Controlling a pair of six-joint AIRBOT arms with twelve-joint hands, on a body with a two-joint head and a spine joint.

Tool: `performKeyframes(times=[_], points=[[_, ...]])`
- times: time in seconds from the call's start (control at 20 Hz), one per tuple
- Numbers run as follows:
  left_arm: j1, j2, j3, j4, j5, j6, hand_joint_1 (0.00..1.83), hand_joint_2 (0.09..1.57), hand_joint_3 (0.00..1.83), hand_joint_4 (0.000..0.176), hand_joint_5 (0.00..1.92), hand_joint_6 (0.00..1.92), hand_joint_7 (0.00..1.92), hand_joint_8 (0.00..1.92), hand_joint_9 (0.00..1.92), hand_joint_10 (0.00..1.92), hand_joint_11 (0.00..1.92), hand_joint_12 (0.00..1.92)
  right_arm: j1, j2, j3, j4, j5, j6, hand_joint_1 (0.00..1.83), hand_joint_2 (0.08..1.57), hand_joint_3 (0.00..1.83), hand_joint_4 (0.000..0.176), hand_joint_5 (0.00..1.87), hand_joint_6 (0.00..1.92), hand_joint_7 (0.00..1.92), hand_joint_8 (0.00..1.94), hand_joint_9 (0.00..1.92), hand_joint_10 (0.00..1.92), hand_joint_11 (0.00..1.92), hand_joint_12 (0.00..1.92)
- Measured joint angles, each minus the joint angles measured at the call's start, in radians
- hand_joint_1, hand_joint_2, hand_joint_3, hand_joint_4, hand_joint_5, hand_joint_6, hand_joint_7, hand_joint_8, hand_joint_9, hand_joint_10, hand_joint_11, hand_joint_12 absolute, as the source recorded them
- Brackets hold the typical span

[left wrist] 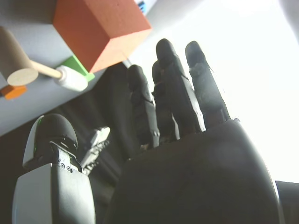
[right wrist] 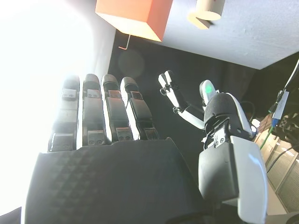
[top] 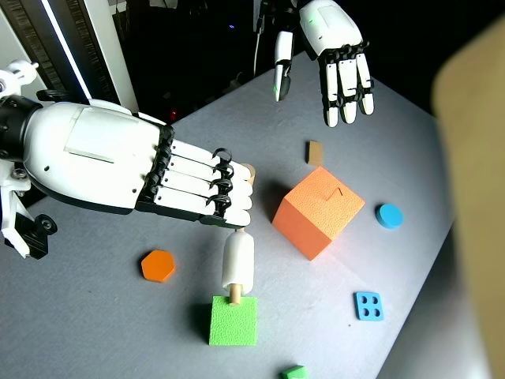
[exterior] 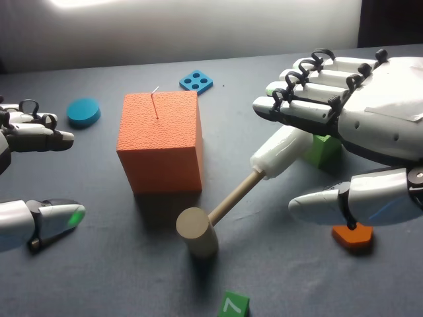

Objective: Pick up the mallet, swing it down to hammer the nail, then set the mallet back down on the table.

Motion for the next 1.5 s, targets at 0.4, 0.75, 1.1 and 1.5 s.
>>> performKeyframes(times=[0.4, 0.75, 1.1, 1.5], points=[[-0.003, -0.001, 0.006, 0.003, -0.008, -0.002, 0.00, 1.19, 0.00, 0.000, 0.05, 0.00, 0.05, 0.01, 0.05, 0.01, 0.01, 0.13, 0.000, 0.000, 0.000, 0.003, 0.014, -0.013, 0.32, 1.13, 0.00, 0.000, 0.17, 0.00, 0.14, 0.00, 0.10, 0.00, 0.00, 0.43], [0.005, -0.027, 0.058, 0.144, 0.003, -0.129, 0.00, 1.18, 0.00, 0.000, 0.03, 0.00, 0.02, 0.00, 0.03, 0.00, 0.01, 0.09, 0.043, -0.041, 0.084, -0.002, -0.119, 0.039, 0.55, 1.11, 0.00, 0.000, 0.13, 0.00, 0.10, 0.00, 0.07, 0.00, 0.00, 0.33], [0.032, -0.052, 0.146, 0.404, 0.087, -0.311, 0.00, 1.17, 0.00, 0.000, 0.10, 0.00, 0.11, 0.00, 0.11, 0.00, 0.05, 0.15, 0.016, -0.050, 0.118, -0.616, -0.002, 0.580, 1.37, 1.00, 0.00, 0.000, 0.04, 0.01, 0.02, 0.01, 0.00, 0.00, 0.00, 0.32], [0.017, -0.124, 0.215, 0.473, 0.067, -0.378, 0.00, 1.16, 0.00, 0.000, 0.09, 0.00, 0.08, 0.00, 0.07, 0.00, 0.03, 0.17, 0.100, -0.109, 0.161, -0.786, -0.302, 0.852, 1.50, 1.04, 0.01, 0.000, 0.06, 0.00, 0.02, 0.00, 0.00, 0.00, 0.00, 0.37]])
